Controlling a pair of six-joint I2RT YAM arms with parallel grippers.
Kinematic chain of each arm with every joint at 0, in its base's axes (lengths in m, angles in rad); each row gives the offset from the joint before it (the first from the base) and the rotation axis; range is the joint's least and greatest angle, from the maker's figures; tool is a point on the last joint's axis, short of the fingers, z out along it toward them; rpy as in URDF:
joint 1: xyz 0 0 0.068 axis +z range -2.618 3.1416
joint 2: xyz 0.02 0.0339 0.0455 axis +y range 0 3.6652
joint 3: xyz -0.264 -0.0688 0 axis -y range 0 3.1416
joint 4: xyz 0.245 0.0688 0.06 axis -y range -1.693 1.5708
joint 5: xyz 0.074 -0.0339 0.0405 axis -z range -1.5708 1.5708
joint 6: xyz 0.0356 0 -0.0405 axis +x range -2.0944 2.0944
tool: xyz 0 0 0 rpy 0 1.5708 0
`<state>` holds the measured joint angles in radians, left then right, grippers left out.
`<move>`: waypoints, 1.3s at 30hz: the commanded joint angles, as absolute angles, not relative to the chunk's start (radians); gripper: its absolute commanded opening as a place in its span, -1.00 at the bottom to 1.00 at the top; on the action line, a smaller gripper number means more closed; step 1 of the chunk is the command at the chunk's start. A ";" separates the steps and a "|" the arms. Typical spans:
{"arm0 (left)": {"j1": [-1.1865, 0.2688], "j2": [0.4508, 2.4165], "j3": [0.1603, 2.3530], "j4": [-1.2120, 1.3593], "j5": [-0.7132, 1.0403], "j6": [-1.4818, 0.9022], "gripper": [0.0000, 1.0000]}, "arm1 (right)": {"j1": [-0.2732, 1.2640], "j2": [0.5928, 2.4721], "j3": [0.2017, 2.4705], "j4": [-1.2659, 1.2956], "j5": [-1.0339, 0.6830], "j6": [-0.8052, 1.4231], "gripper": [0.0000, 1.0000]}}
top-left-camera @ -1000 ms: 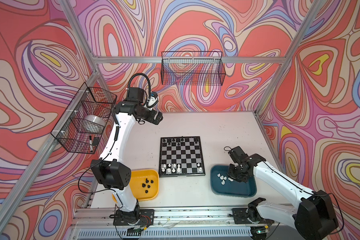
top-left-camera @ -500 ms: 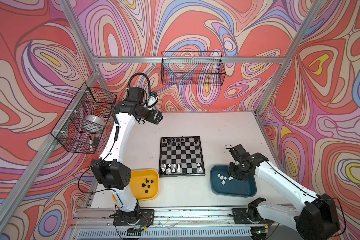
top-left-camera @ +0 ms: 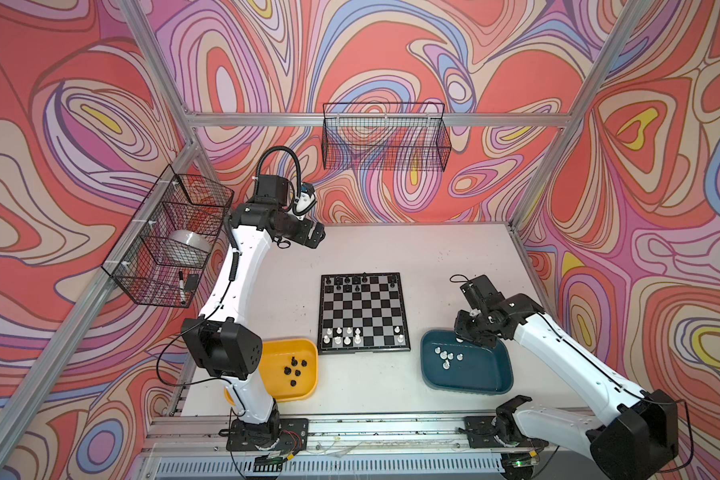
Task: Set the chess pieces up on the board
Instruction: 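Lift the white king and carry it over the chessboard's near row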
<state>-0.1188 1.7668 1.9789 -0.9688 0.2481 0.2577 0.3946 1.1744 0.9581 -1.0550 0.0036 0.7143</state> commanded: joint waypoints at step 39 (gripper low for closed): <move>-0.027 1.681 1.845 -0.902 0.202 0.177 1.00 | 0.715 1.644 1.404 -0.961 -0.061 0.659 -0.84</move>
